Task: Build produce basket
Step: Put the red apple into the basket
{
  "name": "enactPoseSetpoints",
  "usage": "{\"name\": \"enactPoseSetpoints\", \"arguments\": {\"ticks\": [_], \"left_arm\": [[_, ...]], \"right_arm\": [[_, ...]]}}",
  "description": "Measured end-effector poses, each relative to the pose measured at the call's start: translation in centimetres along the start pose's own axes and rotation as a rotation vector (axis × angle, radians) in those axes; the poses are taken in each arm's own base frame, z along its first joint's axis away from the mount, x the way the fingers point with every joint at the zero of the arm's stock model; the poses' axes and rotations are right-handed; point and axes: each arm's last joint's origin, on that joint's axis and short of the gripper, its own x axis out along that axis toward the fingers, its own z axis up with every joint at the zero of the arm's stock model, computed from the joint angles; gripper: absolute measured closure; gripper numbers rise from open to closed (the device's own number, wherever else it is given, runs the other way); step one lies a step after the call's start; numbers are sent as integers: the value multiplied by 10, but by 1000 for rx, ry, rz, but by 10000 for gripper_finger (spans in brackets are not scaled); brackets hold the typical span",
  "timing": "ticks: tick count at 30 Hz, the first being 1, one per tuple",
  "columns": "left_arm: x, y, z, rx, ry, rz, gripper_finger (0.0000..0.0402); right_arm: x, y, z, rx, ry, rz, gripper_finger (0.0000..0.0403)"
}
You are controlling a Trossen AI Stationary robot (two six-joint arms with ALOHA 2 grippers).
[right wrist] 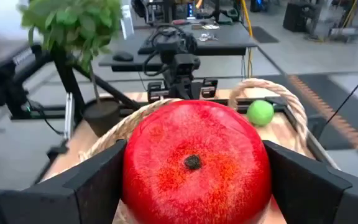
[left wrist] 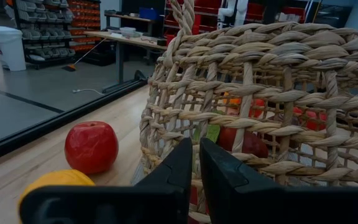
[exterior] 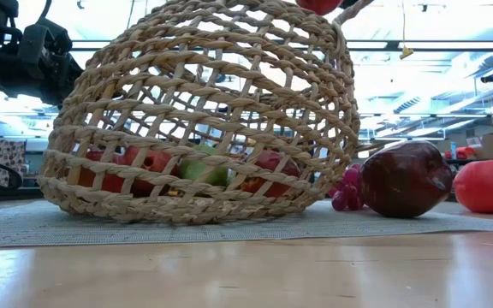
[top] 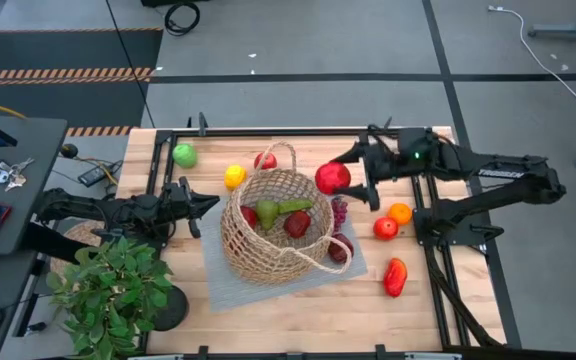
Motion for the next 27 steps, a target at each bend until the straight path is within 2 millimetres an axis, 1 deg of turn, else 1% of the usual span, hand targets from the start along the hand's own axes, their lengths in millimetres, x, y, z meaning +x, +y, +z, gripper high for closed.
{"name": "enactPoseSetpoints", "arguments": {"ticks": [3, 6, 10, 13, 15, 19, 23, 27], "left_arm": [[0, 0, 0, 0, 0, 0, 361], [0, 0, 0, 0, 0, 0, 364], [0, 0, 0, 0, 0, 0, 369], [0, 0, 0, 0, 0, 0, 369], [0, 0, 0, -1, 0, 0, 366], [0, 0, 0, 0, 0, 0, 362], [0, 0, 0, 0, 0, 0, 363], [0, 0, 0, 0, 0, 0, 368]], "right_arm": [[5, 16, -2, -101, -45, 5, 52], [12, 27, -10, -160, -95, 39, 52], [20, 38, -29, -190, -100, 81, 52], [24, 43, -45, -202, -86, 74, 52], [24, 43, -45, -215, -95, 53, 52], [19, 42, -38, -201, -120, 35, 52], [12, 42, -40, -187, -88, 44, 52], [10, 42, -40, -198, -86, 44, 52]]}}
